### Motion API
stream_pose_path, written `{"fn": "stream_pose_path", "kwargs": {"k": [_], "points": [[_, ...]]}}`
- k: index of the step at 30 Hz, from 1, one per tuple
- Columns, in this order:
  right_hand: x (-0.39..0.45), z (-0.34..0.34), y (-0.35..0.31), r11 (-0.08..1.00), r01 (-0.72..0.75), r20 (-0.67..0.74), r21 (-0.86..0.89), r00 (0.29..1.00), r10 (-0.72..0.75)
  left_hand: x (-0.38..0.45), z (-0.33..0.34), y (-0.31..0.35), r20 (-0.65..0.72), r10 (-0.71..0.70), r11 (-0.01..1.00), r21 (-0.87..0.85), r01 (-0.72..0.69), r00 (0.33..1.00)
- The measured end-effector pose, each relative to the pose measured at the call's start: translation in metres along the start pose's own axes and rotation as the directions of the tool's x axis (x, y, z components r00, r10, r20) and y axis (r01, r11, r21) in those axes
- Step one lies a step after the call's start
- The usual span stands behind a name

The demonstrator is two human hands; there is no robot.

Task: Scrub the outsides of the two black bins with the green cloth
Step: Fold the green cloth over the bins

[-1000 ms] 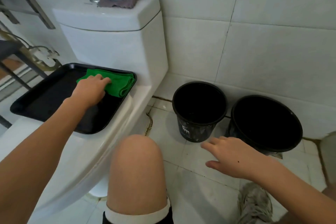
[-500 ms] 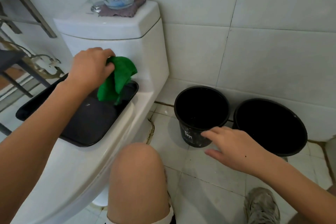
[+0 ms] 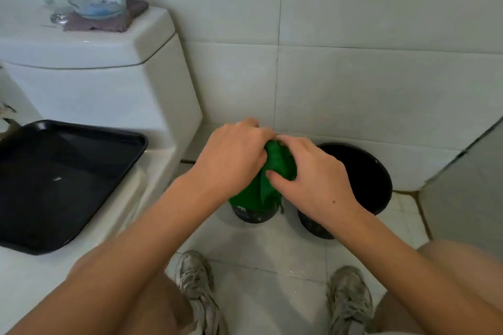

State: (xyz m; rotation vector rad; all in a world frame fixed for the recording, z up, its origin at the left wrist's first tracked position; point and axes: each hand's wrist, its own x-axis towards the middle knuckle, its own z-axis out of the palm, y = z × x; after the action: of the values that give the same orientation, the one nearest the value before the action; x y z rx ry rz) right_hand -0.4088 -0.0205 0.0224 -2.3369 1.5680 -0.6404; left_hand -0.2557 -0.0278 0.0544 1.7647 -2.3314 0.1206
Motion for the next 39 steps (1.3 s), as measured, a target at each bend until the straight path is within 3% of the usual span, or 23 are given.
{"fn": "stream_pose_path", "kwargs": {"k": [3, 7, 10, 12, 16, 19, 22, 28, 32, 35, 39], "points": [[-0.001, 0.000, 0.006, 0.998, -0.028, 0.034, -0.048, 0.999, 0.030, -0.002, 0.014, 0.007, -0.063, 0.051, 0.985, -0.162, -0.061, 0.997], [0.003, -0.005, 0.018, 0.989, -0.120, -0.028, 0.085, 0.992, 0.123, -0.009, 0.033, 0.008, -0.182, 0.006, 0.932, -0.355, -0.072, 0.983], [0.003, -0.008, 0.025, 0.965, -0.165, -0.072, 0.204, 0.981, 0.182, -0.020, 0.048, 0.016, -0.057, -0.052, 0.904, -0.426, 0.023, 0.997], [0.002, -0.011, 0.028, 0.948, -0.184, -0.092, 0.261, 0.972, 0.214, -0.026, 0.058, 0.021, 0.037, -0.080, 0.921, -0.379, 0.088, 0.996], [0.002, -0.017, 0.034, 0.922, -0.206, -0.143, 0.328, 0.954, 0.264, -0.023, 0.062, 0.015, 0.061, -0.205, 0.887, -0.410, 0.211, 0.977], [0.001, -0.022, 0.039, 0.942, -0.228, -0.091, 0.245, 0.962, 0.257, -0.017, 0.052, 0.002, -0.054, -0.323, 0.806, -0.538, 0.245, 0.945], [-0.001, -0.017, 0.039, 0.934, -0.266, 0.048, 0.237, 0.964, 0.262, -0.012, 0.043, -0.011, -0.105, -0.387, 0.726, -0.647, 0.232, 0.916], [-0.005, 0.002, 0.026, 0.894, -0.229, 0.144, 0.385, 0.972, 0.187, -0.006, 0.031, -0.014, -0.030, -0.357, 0.767, -0.580, 0.275, 0.933], [0.003, -0.005, 0.037, 0.960, -0.206, 0.112, 0.188, 0.976, 0.188, -0.006, 0.020, -0.029, 0.058, -0.276, 0.837, -0.477, 0.270, 0.959], [0.007, -0.012, 0.042, 0.978, -0.200, 0.098, 0.054, 0.976, 0.194, -0.007, 0.017, -0.036, 0.116, -0.154, 0.884, -0.427, 0.189, 0.981], [0.012, -0.016, 0.047, 0.951, -0.282, 0.152, 0.129, 0.953, 0.262, -0.005, 0.026, -0.028, 0.119, -0.183, 0.850, -0.480, 0.218, 0.976]]}}
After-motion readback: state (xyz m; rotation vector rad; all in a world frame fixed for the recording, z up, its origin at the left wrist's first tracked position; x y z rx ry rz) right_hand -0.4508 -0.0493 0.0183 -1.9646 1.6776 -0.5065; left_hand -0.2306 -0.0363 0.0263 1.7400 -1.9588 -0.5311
